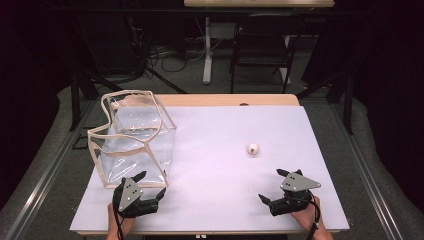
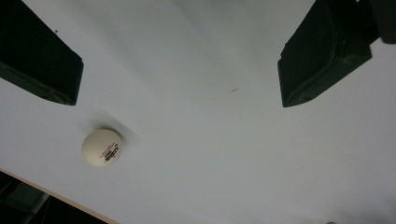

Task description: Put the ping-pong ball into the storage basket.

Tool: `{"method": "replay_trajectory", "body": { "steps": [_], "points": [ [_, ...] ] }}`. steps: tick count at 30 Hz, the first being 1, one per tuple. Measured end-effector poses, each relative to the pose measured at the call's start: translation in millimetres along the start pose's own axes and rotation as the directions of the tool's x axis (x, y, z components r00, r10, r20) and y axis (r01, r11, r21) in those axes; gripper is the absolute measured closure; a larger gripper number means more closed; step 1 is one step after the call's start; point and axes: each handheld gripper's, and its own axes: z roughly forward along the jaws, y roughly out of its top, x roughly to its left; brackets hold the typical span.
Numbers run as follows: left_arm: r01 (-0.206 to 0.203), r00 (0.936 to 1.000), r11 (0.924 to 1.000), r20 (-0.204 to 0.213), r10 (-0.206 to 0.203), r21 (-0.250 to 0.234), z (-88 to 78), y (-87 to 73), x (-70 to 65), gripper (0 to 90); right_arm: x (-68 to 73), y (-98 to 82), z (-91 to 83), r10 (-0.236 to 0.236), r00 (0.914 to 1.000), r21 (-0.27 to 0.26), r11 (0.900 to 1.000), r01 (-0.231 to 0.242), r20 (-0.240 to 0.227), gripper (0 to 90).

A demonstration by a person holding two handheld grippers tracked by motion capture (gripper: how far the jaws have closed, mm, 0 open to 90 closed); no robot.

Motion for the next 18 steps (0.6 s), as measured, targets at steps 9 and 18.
{"method": "replay_trajectory", "body": {
  "steps": [9, 18],
  "points": [
    [-0.001, 1.0000, 1.0000, 0.002, 0.001, -0.003, 1.6, 1.3, -2.1, 15.8, -0.3, 1.6, 0.5, 0.001, 1.0000, 0.001, 1.000, -0.001, -0.007, 0.0],
    [0.002, 1.0000, 1.0000, 0.005, -0.002, 0.000, 1.2, -0.8, -1.2, 15.8, -0.8, 6.6, 4.3, -0.005, 1.0000, 0.016, 1.000, 0.005, -0.008, 0.1]
  ]
}}
